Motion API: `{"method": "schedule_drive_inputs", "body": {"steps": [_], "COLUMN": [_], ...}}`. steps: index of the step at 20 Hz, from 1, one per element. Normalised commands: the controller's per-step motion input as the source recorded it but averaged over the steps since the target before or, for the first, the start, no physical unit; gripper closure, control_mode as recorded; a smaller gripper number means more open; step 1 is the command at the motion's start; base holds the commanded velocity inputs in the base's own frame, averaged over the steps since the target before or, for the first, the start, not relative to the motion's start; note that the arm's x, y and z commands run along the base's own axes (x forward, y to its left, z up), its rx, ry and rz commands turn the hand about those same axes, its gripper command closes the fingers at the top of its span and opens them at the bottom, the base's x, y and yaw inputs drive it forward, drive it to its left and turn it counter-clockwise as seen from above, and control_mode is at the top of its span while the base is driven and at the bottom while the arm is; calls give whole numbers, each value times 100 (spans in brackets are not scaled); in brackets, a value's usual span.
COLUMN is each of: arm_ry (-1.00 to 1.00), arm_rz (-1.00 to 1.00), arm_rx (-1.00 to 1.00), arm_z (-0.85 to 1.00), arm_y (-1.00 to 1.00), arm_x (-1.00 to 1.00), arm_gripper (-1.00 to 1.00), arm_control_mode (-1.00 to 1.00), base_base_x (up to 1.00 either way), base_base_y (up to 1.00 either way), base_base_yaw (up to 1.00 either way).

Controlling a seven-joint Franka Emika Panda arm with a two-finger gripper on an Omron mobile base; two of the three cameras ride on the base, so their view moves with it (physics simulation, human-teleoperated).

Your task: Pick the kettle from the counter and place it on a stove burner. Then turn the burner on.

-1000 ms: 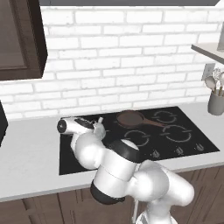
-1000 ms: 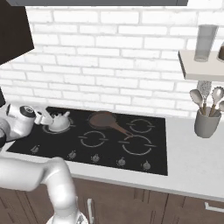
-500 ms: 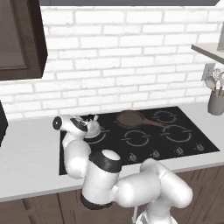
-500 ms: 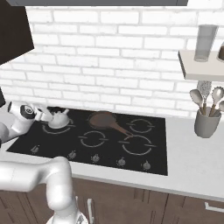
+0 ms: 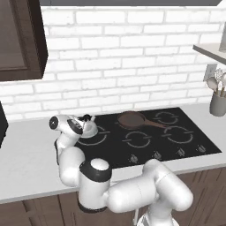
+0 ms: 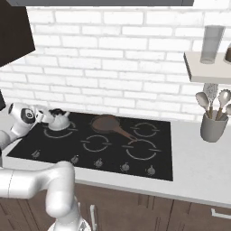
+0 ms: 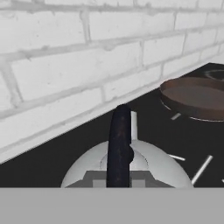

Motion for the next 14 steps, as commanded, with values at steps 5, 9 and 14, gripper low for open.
{"method": "schedule_drive_inputs", "body": {"steps": [5,9,14], "arm_ry": [0,0,0], "arm_rz": [0,0,0], "arm_rx": [0,0,0], "arm_z": [-1,0,15], "arm_y": [0,0,5], "arm_x": [5,-5,-19], "arm_gripper": [-100,-100,-100], "arm_control_mode": [-100,-100,-100], "base_base_x": [0,0,0], "base_base_y": [0,0,0], "base_base_yaw": [0,0,0]}}
